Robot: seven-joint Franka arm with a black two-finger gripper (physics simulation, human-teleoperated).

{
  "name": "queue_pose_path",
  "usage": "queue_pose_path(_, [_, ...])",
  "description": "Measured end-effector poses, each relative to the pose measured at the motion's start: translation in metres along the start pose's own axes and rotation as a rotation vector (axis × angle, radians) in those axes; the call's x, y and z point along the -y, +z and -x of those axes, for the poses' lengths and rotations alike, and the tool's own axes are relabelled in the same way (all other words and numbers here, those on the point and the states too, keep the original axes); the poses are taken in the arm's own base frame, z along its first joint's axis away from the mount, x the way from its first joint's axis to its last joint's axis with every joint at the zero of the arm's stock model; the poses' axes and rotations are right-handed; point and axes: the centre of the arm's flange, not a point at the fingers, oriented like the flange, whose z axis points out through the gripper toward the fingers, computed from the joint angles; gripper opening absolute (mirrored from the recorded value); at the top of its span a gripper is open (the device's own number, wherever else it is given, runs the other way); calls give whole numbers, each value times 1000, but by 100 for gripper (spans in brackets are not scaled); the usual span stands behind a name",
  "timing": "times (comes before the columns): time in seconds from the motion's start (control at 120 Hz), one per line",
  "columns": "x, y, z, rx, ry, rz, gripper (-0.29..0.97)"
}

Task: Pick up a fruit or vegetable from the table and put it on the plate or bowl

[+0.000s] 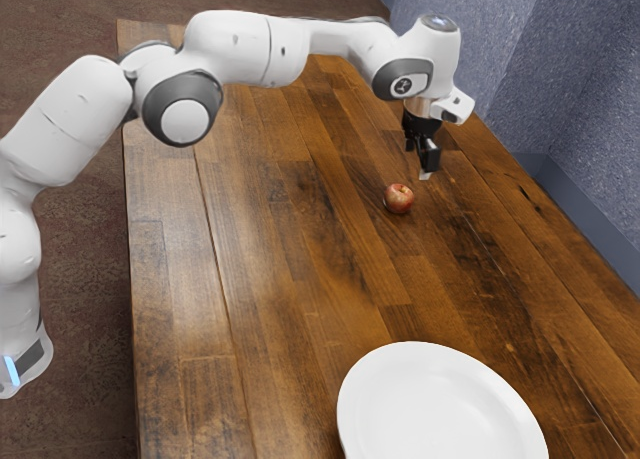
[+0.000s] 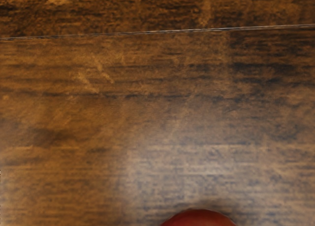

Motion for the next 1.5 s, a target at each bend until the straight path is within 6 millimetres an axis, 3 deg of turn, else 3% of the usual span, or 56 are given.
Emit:
queue_pose_path(0.242, [1,26,-2,5,26,-20,68])
queue_pose_path(0.575, [-18,28,-7,-15,50,18,68])
queue_pose_path(0.783, [-24,30,2,62,44,67,68])
queue_pose_path(1.042, [-8,27,19,183,33,61,68])
queue_pose_path(1.5, [-10,39,24,226,43,69,68])
